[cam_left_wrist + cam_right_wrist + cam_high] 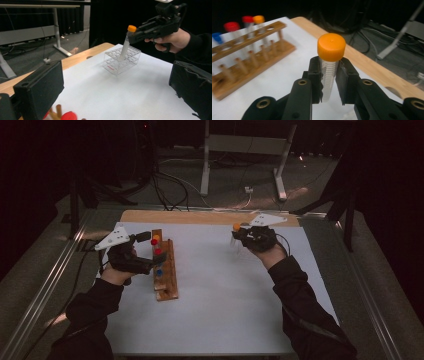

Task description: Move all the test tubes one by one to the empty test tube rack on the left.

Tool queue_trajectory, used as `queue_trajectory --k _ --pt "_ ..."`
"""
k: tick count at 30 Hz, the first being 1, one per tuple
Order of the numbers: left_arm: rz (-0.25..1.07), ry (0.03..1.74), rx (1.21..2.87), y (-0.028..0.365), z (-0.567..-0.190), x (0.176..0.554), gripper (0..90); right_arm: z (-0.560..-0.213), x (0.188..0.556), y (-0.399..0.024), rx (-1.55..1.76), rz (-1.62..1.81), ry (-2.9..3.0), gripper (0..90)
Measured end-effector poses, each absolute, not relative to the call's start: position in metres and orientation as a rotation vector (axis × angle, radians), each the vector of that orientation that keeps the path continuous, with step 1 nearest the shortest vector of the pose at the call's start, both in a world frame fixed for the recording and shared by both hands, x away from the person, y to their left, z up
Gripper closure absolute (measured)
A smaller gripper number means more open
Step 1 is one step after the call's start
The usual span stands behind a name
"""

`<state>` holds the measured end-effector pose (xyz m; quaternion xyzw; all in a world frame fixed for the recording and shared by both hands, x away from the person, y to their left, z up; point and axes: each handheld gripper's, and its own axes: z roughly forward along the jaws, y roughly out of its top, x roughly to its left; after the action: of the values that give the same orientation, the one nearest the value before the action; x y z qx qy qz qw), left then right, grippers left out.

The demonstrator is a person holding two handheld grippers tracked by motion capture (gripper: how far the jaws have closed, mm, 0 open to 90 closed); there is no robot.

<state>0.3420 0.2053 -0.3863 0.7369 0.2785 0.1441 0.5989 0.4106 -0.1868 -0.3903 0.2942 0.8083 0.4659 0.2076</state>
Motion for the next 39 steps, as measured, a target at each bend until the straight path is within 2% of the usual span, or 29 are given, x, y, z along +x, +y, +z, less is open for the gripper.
queue_trajectory --k 15,24,39 --pt "0.247 0.594 1.751 0.166 -0.385 0.343 2.0 -0.384 0.367 -0.157 0.622 1.400 2.371 75.2" --pt "0.208 0.517 1.787 0.143 -0.386 0.340 8.7 -0.384 0.349 -0.137 0.521 1.411 2.443 75.2" --pt "0.218 0.426 1.824 0.122 -0.390 0.335 47.5 -0.392 0.341 -0.120 0.465 1.420 2.511 75.2"
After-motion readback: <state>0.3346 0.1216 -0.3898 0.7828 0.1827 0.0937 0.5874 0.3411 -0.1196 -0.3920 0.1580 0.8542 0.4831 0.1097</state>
